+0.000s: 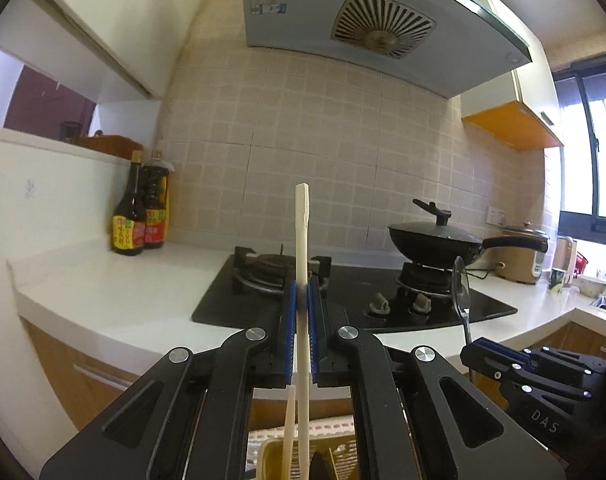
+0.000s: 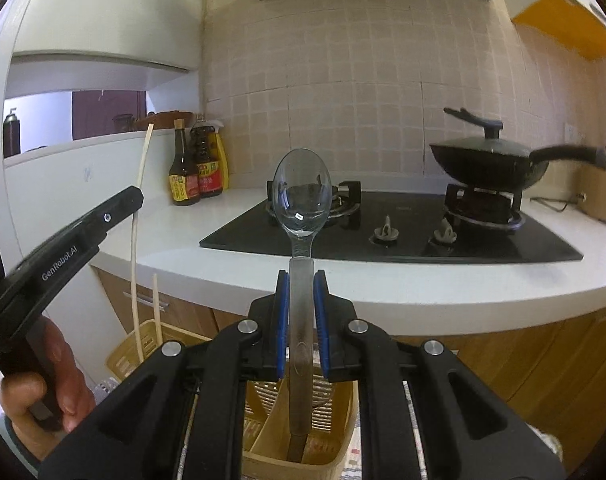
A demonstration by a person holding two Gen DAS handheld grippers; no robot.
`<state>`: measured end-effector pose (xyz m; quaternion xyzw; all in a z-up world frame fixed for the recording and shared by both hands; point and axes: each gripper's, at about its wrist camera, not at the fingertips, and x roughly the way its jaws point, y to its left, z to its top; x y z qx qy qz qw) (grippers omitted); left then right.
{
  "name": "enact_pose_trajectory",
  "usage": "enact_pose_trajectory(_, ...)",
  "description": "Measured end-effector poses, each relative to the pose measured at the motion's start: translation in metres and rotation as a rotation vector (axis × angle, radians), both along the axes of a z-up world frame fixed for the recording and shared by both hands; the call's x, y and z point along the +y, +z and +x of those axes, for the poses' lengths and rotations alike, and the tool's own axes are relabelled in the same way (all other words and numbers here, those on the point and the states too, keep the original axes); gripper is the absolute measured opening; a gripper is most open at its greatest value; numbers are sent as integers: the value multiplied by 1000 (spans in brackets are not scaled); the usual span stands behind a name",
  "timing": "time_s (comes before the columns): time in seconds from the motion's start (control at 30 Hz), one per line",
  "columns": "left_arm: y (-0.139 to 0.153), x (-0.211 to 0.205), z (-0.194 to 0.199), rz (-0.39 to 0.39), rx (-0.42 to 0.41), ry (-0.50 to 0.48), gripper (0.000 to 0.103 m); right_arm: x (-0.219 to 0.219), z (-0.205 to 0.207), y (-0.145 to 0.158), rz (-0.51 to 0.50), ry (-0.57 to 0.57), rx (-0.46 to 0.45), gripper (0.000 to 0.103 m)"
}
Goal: Organize utensils
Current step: 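Open both tools to drop the chopstick and spoon into the basket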
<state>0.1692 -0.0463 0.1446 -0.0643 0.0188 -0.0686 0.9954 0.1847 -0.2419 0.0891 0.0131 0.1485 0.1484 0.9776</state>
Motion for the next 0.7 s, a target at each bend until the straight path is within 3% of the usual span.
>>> enact_pose_trajectory(0.33, -22, -3, -1, 27, 22, -48, 6, -17, 1, -21, 105, 34, 69, 12)
enact_pose_trajectory(0.4, -24, 1, -5, 21, 33, -63, 18, -24, -2, -22, 124, 35, 85, 17)
enact_pose_trajectory(0.7, -23, 29, -36, -46, 79, -101, 32, -39, -35, -22, 117, 12, 143, 20)
